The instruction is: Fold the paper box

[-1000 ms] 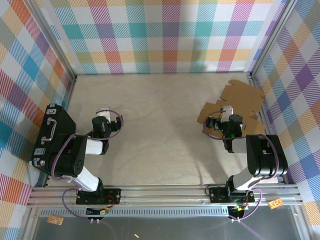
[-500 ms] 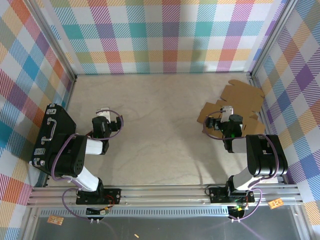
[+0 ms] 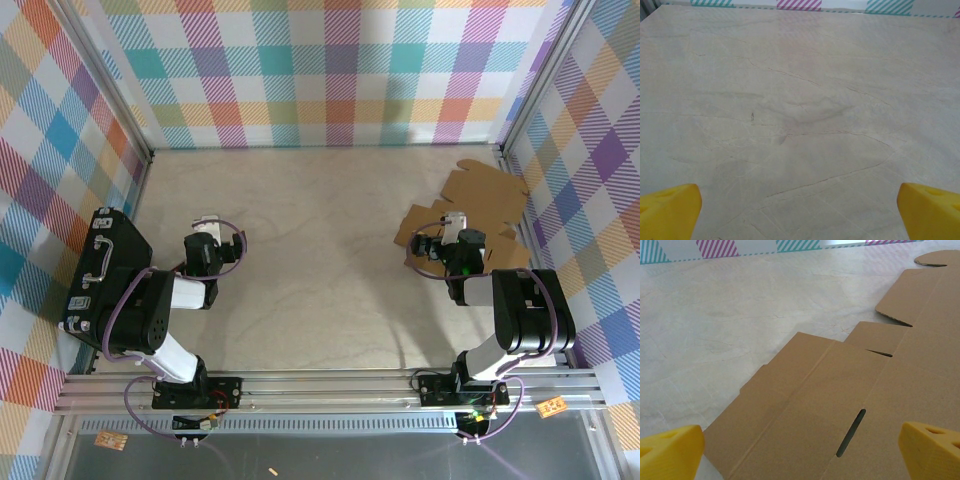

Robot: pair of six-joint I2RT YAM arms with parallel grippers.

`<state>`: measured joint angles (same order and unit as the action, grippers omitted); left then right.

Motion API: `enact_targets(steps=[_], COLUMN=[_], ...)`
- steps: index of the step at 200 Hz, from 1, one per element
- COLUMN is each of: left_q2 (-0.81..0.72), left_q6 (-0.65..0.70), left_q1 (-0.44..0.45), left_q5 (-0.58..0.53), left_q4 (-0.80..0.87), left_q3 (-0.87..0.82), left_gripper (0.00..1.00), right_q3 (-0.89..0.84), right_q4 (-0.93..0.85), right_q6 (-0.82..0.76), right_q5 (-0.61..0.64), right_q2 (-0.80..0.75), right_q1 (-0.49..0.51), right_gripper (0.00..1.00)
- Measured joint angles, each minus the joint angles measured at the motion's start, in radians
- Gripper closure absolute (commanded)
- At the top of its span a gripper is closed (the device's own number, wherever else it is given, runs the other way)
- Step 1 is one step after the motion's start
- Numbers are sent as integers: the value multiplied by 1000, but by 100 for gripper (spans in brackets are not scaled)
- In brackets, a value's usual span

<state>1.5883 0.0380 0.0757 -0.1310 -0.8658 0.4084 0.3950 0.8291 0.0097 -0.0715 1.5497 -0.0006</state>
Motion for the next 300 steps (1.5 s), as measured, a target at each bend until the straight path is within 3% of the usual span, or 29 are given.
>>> enact_targets(steps=[248, 261, 281, 300], left_q2=[-8, -71, -286, -488], left_q6=[0, 1, -21, -110], left_q1=[12, 29, 58, 61], left_q5=[-25, -68, -113, -157], left_q4=[6, 52, 130, 156], left_q3=[0, -10, -43, -61], left_gripper=[0, 0, 0, 0], right_q3=[-3, -8, 13, 70], right_q4=[-3, -51, -174, -320], right_q6=[1, 3, 33, 163], right_q5=[35, 51, 80, 173], right_q2=[-13, -78, -219, -336], right_q1=[1, 1, 2, 3], right_gripper=[1, 1, 1, 1])
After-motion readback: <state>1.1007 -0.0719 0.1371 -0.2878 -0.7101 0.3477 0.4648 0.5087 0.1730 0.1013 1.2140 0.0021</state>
